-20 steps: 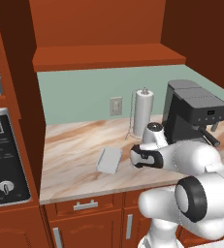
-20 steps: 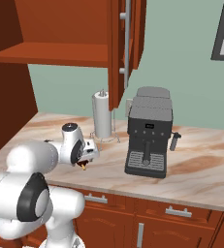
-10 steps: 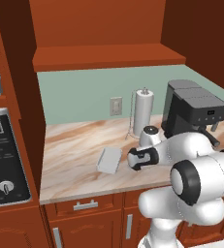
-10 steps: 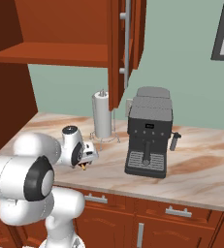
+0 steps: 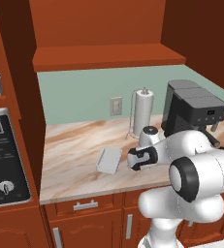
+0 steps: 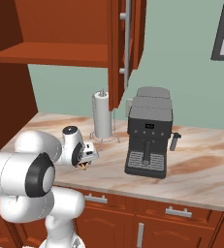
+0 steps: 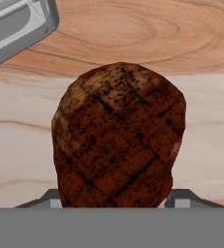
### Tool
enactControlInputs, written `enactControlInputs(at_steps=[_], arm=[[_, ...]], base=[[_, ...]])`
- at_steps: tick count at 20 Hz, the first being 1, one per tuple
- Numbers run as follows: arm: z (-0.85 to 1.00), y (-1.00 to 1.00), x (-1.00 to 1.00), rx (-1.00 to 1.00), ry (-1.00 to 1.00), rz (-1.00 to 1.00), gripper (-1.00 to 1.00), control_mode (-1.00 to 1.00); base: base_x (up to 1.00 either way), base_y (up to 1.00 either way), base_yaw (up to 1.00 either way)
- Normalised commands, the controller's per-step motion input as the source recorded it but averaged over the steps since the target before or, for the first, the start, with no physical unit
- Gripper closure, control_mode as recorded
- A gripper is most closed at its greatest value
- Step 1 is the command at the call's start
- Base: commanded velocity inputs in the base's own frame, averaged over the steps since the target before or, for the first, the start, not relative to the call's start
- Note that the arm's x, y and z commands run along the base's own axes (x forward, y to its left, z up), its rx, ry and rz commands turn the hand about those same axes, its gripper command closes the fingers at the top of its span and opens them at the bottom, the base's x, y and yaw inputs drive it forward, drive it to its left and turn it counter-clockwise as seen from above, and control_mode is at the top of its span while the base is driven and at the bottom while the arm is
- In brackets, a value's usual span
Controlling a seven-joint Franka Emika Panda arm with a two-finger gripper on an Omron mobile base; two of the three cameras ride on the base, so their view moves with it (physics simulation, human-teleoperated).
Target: Retrieve the tupperware from the cabinet, then place the raw meat into the tupperware to avoid contamination.
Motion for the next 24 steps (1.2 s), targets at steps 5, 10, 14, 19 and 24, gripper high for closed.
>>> enactControlInputs(at_steps=[5, 10, 14, 19, 24], arm=[[0.0, 0.0, 0.0, 0.0, 0.0, 0.0, 1.0, -1.0], [0.1, 0.0, -0.15, 0.01, -0.01, 0.0, 1.0, -1.0], [0.32, 0.0, -0.25, 0.02, 0.0, 0.0, 1.0, -1.0], [0.44, 0.0, -0.27, 0.03, 0.0, -0.02, 1.0, -1.0], [0.51, 0.0, -0.27, 0.04, 0.0, -0.03, 1.0, -1.0]], base=[[0.0, 0.0, 0.0], [0.0, 0.0, 0.0], [0.0, 0.0, 0.0], [0.0, 0.0, 0.0], [0.0, 0.0, 0.0]])
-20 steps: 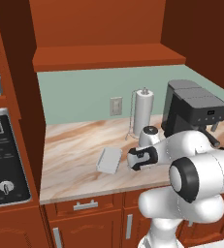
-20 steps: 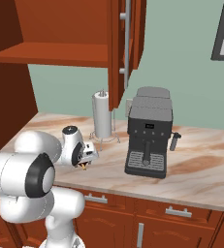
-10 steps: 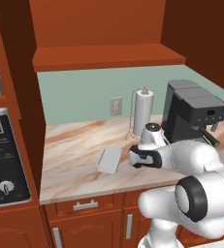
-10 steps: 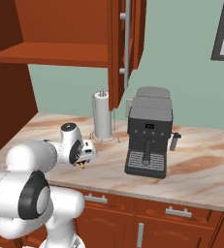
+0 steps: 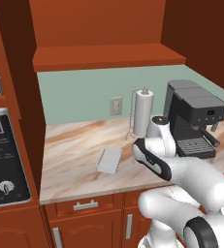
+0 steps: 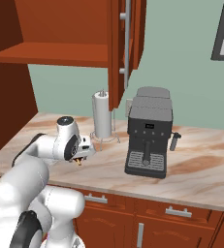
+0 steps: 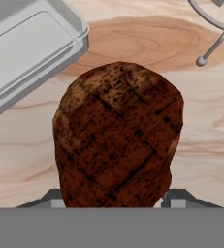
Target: Retrieve the tupperware from the cabinet, then place the raw meat into the tupperware to avoid contamination.
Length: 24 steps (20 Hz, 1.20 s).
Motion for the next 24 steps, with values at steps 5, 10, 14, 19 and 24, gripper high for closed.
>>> enactControlInputs(at_steps=[5, 10, 14, 19, 24], arm=[[0.45, 0.0, -0.34, 0.03, 0.0, -0.05, 1.0, -1.0], [0.39, 0.02, -0.32, 0.01, 0.0, -0.07, 1.0, -1.0], [0.32, 0.13, -0.2, 0.0, 0.0, -0.06, 1.0, -1.0], [0.25, 0.24, -0.12, 0.0, 0.0, -0.07, 1.0, -1.0], [0.2, 0.23, -0.16, 0.05, 0.0, -0.12, 1.0, -1.0]], base=[[0.0, 0.0, 0.0], [0.0, 0.0, 0.0], [0.0, 0.0, 0.0], [0.0, 0.0, 0.0], [0.0, 0.0, 0.0]])
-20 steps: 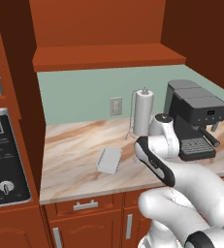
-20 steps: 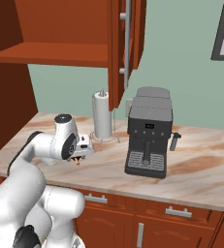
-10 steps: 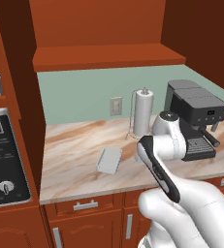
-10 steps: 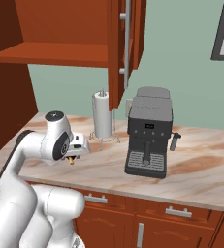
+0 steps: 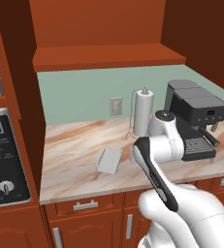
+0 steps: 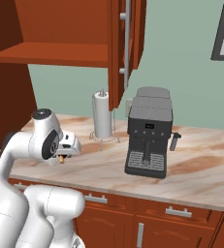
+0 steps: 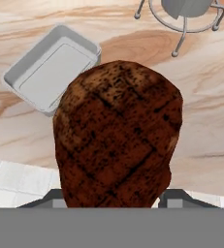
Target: Retrieve the tupperware from the cabinet, then place the raw meat into the tupperware to avoid contamination.
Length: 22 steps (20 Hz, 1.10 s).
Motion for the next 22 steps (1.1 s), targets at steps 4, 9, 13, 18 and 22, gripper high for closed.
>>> enactControlInputs(at_steps=[4, 9, 13, 18, 22], arm=[[0.13, 0.19, -0.22, 0.1, 0.0, -0.15, 1.0, -1.0], [0.05, 0.23, -0.18, 0.13, 0.0, -0.15, 1.0, -1.0], [0.0, 0.29, -0.1, 0.12, -0.02, -0.17, 1.0, -1.0], [0.01, 0.35, -0.02, 0.08, -0.02, -0.18, 1.0, -1.0], [0.0, 0.36, 0.04, 0.03, -0.01, -0.2, 1.0, -1.0]], base=[[0.0, 0.0, 0.0], [0.0, 0.0, 0.0], [0.0, 0.0, 0.0], [0.0, 0.0, 0.0], [0.0, 0.0, 0.0]])
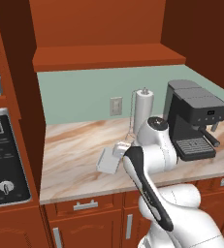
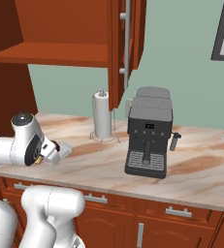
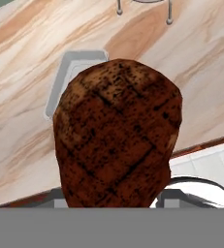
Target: Retrieve the tupperware from the cabinet, then place the raw meat into the tupperware to avoid contamination.
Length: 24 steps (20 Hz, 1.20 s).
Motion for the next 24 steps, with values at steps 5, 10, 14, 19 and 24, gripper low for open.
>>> enactControlInputs(at_steps=[5, 10, 14, 19, 24], arm=[[0.0, 0.31, 0.15, 0.0, 0.0, -0.2, 1.0, -1.0], [0.0, 0.18, 0.15, 0.0, 0.02, -0.17, 1.0, -1.0], [0.0, 0.03, 0.21, 0.02, 0.12, -0.14, 1.0, -1.0], [0.0, 0.0, 0.18, 0.05, 0.16, -0.09, 1.0, -1.0], [-0.05, 0.0, 0.0, 0.01, 0.1, 0.0, 1.0, -1.0]], base=[[0.0, 0.0, 0.0], [0.0, 0.0, 0.0], [0.0, 0.0, 0.0], [0.0, 0.0, 0.0], [0.0, 0.0, 0.0]])
